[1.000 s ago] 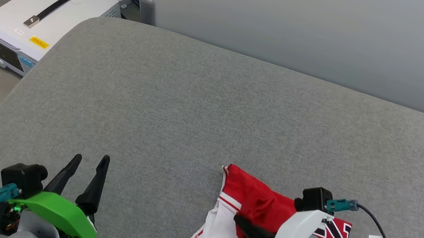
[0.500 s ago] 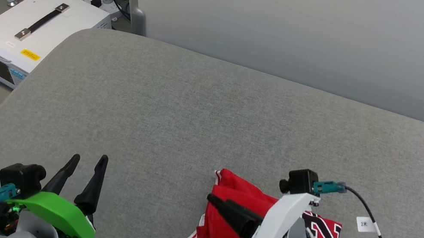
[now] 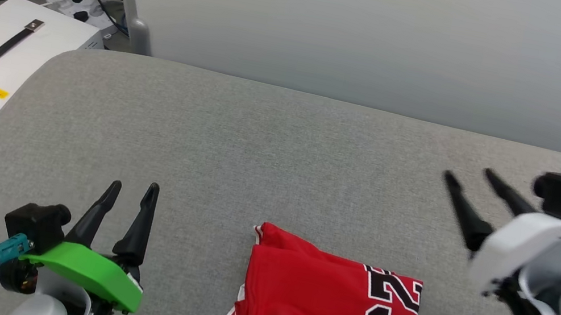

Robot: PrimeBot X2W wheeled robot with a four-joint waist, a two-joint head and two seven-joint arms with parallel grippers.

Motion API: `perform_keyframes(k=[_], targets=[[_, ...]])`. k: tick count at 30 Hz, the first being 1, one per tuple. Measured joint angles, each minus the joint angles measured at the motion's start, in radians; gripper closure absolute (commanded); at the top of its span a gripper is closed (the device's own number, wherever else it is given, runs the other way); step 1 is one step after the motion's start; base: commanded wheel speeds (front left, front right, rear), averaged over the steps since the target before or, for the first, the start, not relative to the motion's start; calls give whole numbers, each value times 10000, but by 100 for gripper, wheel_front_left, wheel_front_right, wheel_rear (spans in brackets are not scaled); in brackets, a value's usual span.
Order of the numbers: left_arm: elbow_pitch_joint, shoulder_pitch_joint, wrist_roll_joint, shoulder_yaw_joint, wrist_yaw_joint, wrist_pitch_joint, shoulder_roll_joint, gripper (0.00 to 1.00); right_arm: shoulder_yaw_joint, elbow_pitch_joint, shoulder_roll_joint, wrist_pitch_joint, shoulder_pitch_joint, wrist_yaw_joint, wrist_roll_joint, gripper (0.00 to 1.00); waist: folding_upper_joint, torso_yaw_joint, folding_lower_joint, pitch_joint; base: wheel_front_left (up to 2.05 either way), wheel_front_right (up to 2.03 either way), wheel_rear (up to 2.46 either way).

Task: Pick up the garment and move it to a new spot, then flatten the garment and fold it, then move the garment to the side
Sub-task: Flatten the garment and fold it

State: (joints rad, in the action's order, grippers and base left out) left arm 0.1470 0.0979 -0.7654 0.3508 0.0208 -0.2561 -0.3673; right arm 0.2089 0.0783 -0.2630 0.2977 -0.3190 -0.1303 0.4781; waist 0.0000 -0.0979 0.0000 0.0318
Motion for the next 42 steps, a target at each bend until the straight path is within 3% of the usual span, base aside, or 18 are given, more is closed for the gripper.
perform_keyframes(k=[5, 9, 16, 24, 42], targets=[[-313, -20, 577, -470, -178, 0, 355, 0, -711, -537, -918, -1097, 734, 0, -913, 0, 0, 219, 0, -94, 0, 0, 0], [-445, -151, 1057, -832, -359, 0, 665, 0, -1287, -918, -1066, -2098, 1490, 0, -1465, 0, 0, 350, 0, -204, 0, 0, 0], [-437, -621, 2036, -1197, -690, 0, 1112, 0, -2207, -1538, -6, -3687, 2890, 0, -2015, 0, 0, 513, 0, -282, 0, 0, 0], [-633, -965, 2976, -1902, -1101, 0, 1795, 0, -2420, -1588, 1005, -4424, 3763, 0, -2209, 0, 0, 491, 0, -315, 0, 0, 0], [-800, -1108, 4853, -2648, -1457, 0, 2406, 0, -2243, -1413, 1097, -4115, 3800, 0, -2257, 0, 0, 351, 0, -497, 0, 0, 0]])
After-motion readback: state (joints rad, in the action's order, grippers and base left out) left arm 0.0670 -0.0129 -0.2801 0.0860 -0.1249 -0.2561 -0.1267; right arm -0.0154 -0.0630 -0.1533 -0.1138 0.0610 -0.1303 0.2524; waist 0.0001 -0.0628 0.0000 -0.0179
